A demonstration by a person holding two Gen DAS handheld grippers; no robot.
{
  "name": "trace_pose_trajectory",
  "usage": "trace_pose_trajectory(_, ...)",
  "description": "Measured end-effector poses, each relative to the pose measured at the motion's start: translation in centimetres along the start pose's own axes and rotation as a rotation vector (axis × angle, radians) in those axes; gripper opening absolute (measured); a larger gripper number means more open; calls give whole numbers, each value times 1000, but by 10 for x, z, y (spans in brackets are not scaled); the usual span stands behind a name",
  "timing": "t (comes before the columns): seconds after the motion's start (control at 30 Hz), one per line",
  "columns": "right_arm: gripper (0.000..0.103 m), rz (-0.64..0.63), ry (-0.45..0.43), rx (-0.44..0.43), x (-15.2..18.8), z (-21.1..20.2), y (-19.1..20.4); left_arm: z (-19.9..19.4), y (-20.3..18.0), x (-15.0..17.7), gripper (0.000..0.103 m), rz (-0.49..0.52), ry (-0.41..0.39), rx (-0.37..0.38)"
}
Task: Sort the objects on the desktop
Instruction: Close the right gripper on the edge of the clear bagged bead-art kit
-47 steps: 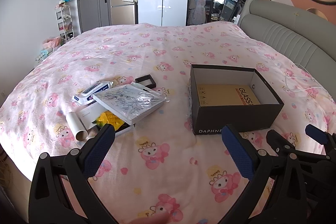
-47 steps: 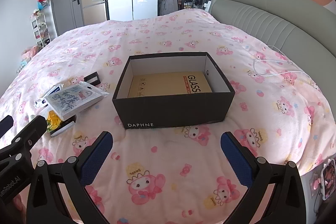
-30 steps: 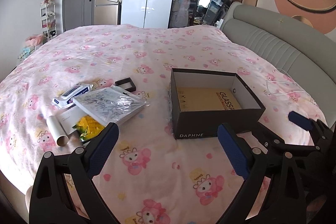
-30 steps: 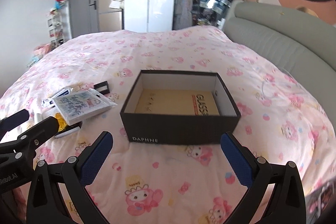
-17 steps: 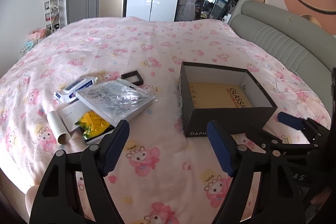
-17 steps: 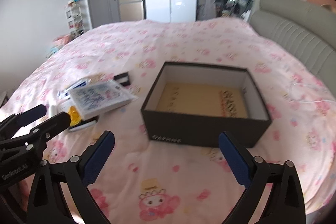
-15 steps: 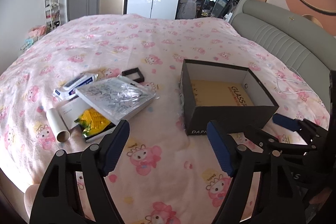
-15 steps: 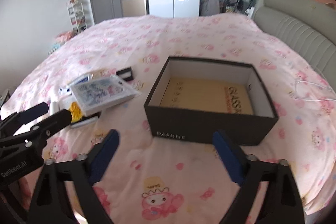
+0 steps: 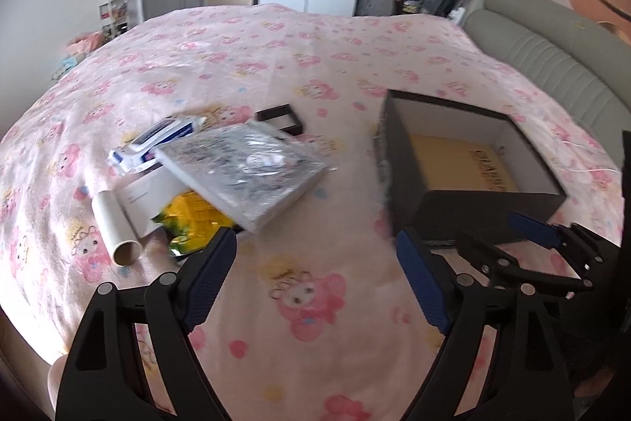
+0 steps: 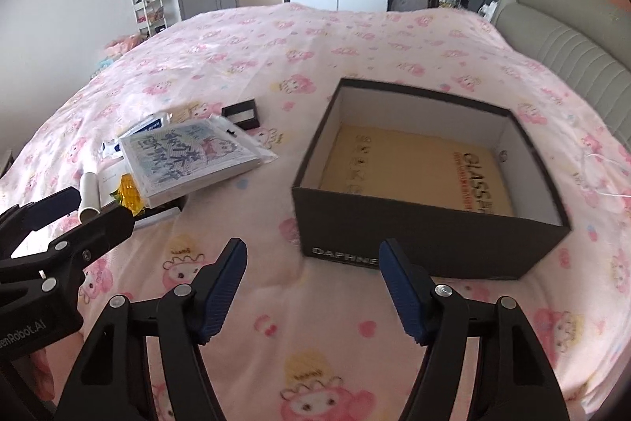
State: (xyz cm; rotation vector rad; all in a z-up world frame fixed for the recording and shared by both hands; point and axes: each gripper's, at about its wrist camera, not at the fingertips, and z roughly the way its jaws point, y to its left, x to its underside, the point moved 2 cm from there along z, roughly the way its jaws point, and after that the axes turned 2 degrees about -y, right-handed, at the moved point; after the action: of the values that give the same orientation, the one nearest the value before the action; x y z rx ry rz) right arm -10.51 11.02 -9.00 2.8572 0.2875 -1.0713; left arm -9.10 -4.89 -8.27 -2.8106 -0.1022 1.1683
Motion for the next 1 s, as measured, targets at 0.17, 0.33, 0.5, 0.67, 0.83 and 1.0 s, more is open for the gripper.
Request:
trace_pose_trajectory(0.17, 67, -15, 42, -31, 8, 24, 16, 25, 34, 5, 68, -39, 40, -88)
trace_pose_trajectory(0.33, 60, -64, 70, -69, 9, 41, 36, 49, 71, 5, 57, -98, 75, -136)
trace_pose_trajectory(0.5, 60, -104, 84, -104, -4, 61, 60, 68, 104, -2, 56, -211, 99, -124)
trace_pose_trajectory(0.67, 60, -46, 141, -167, -17, 93, 75, 92, 113, -3, 56, -263, 149, -17)
trace_pose_trajectory(0.83, 60, 23, 157, -203, -30, 111, 83, 96, 116, -3, 53, -277, 123, 21)
trace_pose_trajectory(1.0, 60, 93, 175, -246, -35, 117, 84, 92, 129, -4, 47, -315, 77, 29)
